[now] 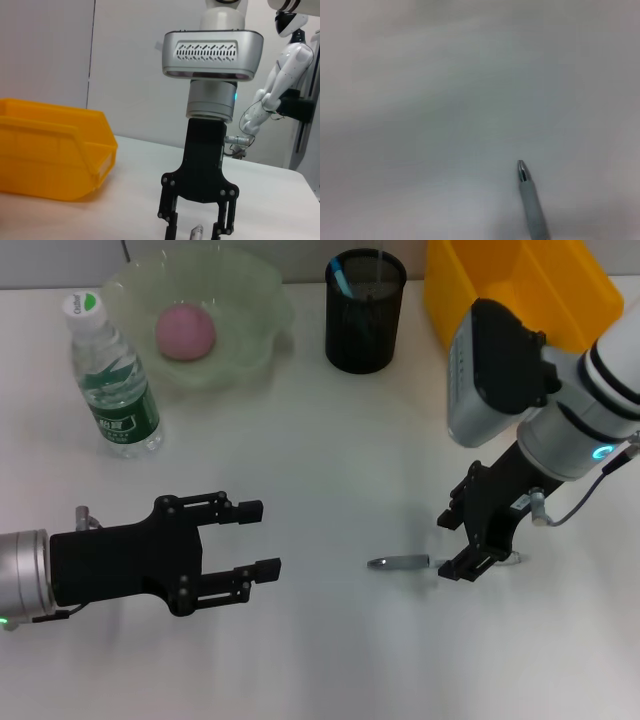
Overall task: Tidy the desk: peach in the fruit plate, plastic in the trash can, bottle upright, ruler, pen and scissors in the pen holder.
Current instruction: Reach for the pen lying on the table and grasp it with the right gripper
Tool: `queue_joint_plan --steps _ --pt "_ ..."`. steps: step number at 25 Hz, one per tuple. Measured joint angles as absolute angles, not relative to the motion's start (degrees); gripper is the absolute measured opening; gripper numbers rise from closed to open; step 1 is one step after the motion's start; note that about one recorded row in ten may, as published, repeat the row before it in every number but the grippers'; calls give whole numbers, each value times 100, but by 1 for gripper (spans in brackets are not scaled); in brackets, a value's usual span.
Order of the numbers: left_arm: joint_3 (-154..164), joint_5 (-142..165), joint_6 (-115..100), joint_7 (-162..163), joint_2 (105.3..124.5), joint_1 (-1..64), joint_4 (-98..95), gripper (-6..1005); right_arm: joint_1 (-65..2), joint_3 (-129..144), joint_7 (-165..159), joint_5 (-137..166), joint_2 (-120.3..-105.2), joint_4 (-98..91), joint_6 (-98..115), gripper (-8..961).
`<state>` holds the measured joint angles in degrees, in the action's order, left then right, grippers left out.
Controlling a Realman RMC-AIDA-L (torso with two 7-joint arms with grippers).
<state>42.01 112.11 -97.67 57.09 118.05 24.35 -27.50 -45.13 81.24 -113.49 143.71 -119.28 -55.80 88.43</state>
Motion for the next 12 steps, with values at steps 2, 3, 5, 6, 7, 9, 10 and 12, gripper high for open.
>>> queue_joint_plan --steps 2,3,5,6,7,9,10,12 --pt "4201 11209 -9766 5708 11801 2436 -2750 666 -4515 8257 -11348 14370 -11935 -5578 8784 796" --pt "4200 11208 -9765 5708 11800 2438 -2750 666 -4517 8328 -11348 14370 -11939 -5578 8755 795" --pt "4187 11200 -9757 5706 11797 2441 -2751 667 -4528 8440 -11348 14370 -11944 -5578 8722 733" --pt "4187 11200 -9756 5707 11796 2441 -2751 667 -4533 8481 -11350 14370 -11945 -5580 8718 670" --pt "4186 11199 -9756 5708 11796 2442 -2751 667 -4538 8522 -11350 14370 -11945 -5586 8716 608" --pt "4184 11197 -9755 5714 11795 2442 -2751 667 -4543 8587 -11351 14370 -11945 -5605 8715 542" --pt "4184 11197 -9755 5716 11795 2442 -2751 667 -4546 8613 -11351 14370 -11945 -5614 8714 509" --pt "4172 11196 -9755 5717 11794 2439 -2754 667 -4558 8657 -11351 14370 -11945 -5622 8713 443"
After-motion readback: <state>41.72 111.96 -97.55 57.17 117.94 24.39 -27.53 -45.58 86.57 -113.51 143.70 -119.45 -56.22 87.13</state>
